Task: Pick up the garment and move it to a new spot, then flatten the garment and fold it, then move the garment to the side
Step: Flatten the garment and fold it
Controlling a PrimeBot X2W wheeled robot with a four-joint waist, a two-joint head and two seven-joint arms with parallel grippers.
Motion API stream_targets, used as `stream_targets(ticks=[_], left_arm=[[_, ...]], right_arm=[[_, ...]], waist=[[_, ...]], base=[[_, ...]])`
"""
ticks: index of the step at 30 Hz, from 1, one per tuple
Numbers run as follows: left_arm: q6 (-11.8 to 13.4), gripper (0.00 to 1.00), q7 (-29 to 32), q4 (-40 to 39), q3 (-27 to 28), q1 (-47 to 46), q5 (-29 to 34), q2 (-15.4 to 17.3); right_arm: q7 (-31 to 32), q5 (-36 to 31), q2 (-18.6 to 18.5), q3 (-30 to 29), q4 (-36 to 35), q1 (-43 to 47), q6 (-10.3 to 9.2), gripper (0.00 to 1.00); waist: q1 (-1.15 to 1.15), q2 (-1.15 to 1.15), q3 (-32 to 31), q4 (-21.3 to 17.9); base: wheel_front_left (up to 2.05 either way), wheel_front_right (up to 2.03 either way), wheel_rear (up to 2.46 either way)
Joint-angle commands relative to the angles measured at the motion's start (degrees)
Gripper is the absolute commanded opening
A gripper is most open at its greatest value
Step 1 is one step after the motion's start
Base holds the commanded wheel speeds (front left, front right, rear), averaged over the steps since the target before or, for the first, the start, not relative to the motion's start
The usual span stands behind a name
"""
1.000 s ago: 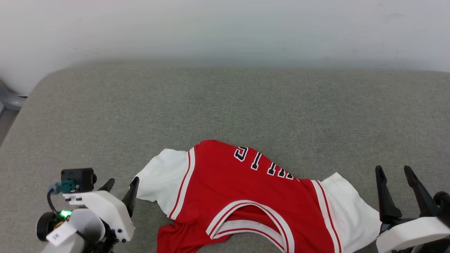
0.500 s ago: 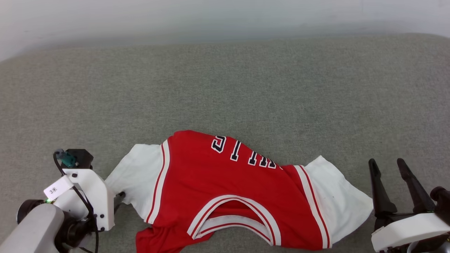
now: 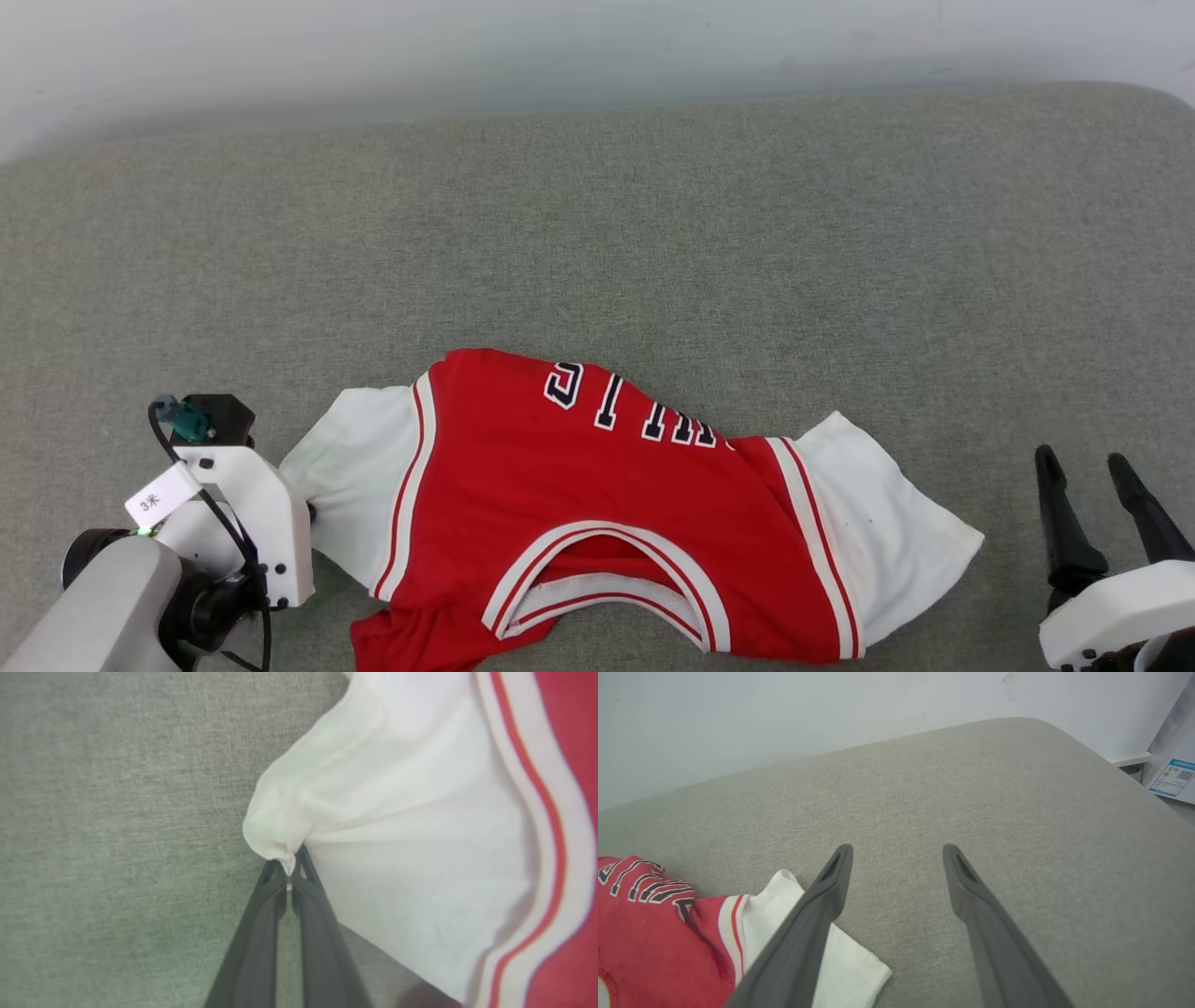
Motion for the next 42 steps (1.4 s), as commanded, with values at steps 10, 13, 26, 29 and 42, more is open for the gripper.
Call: stream_targets(ticks=[10, 13, 26, 29, 42], left_arm=[[2.06, 0.00, -7.29, -6.42, 2.00, 3.13, 1.64, 0.45], [3.44, 0.00, -8.96, -9.75, 3.04, 3.98, 1.90, 0.63], [5.98, 0.00, -10.23, -17.68, 3.26, 5.82, 2.67, 0.55], [6.11, 0.00, -10.55, -17.87, 3.30, 5.95, 2.57, 0.55], [6.82, 0.00, -15.71, -19.23, 4.81, 4.32, 5.18, 1.17]], right_arm=[[20.24, 2.42, -5.57, -1.01, 2.59, -0.31, -0.04, 1.00], [27.28, 4.10, -7.83, 2.27, 3.04, -0.86, -0.04, 1.00], [39.15, 8.17, -10.86, 13.58, 8.69, -3.93, -0.02, 1.00], [39.32, 9.18, -10.20, 15.32, 10.33, -3.66, 0.06, 0.33], [33.48, 7.58, -12.75, 9.64, 3.63, -6.96, -0.05, 0.00]], waist=[[0.01, 0.00, -1.57, 1.53], [0.01, 0.00, -1.27, 2.17], [0.01, 0.00, 2.49, 4.83], [0.01, 0.00, 2.83, 4.91], [0.01, 0.00, -1.24, 4.49]], base=[[0.00, 0.00, 0.00], [0.00, 0.00, 0.00], [0.00, 0.00, 0.00], [0.00, 0.00, 0.00], [0.00, 0.00, 0.00]])
